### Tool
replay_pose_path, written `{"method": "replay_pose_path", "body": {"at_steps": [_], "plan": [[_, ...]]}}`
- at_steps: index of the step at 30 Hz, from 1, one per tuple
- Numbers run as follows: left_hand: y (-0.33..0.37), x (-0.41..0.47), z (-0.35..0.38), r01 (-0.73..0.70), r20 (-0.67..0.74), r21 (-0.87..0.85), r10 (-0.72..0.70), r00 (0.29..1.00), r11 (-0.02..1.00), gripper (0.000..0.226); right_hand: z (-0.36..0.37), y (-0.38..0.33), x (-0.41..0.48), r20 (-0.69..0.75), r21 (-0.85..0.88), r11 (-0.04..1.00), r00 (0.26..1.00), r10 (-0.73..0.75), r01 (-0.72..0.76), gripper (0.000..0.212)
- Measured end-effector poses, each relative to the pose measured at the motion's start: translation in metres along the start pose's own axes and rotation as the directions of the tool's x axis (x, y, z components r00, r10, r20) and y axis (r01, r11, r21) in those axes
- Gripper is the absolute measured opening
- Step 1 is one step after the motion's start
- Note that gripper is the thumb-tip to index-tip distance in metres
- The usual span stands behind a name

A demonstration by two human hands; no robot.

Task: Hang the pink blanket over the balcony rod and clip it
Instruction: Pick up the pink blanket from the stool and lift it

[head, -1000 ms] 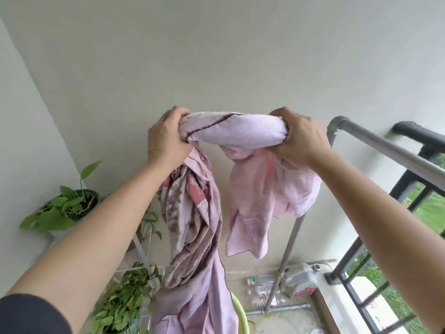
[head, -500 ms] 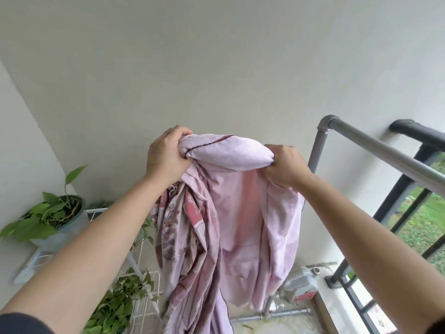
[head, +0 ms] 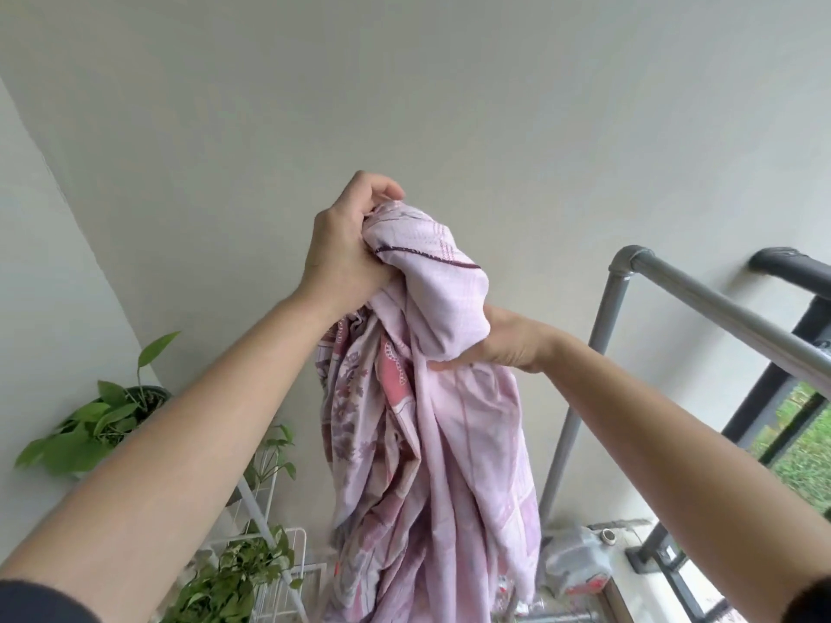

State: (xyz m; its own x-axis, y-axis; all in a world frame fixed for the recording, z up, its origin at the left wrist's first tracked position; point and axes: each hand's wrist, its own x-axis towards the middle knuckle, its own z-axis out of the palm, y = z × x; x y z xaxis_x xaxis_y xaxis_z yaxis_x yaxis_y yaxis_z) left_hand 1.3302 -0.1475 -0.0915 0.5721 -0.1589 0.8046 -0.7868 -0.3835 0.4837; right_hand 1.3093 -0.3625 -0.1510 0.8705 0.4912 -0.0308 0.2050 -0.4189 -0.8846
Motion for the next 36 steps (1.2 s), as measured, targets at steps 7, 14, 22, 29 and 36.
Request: {"method": "replay_pose_path", "body": {"at_steps": [7,14,22,29,36], "plan": [[-0.052,-0.030,-0.008,0.098,0.153,0.179,-0.126,0.980,0.979,0.060,-0.032,-0.028,0.007,-0.429,-0.659,0.734,0.883,-0.188,-0.164,0.026],[-0.085,-0.055,0.010,0.150,0.311,0.323,-0.255,0.916,0.934,0.077,-0.054,-0.048,-0.007,-0.510,-0.748,0.626,0.794,-0.331,-0.220,0.034],[-0.050,-0.127,0.087,0.580,0.296,-0.166,-0.521,0.801,0.797,0.109,-0.043,-0.094,-0.022,-0.771,-0.405,0.907,0.576,-0.270,-0.118,0.018],[-0.065,-0.159,0.107,0.714,0.444,-0.071,-0.619,0.648,0.697,0.057,-0.047,-0.078,-0.046,-0.867,-0.252,0.955,0.474,-0.151,-0.157,0.013],[-0.125,-0.084,0.056,0.494,0.063,0.212,-0.517,0.854,0.843,0.033,-0.062,-0.016,-0.087,-0.706,-0.625,0.541,0.703,-0.084,-0.563,0.058]]}}
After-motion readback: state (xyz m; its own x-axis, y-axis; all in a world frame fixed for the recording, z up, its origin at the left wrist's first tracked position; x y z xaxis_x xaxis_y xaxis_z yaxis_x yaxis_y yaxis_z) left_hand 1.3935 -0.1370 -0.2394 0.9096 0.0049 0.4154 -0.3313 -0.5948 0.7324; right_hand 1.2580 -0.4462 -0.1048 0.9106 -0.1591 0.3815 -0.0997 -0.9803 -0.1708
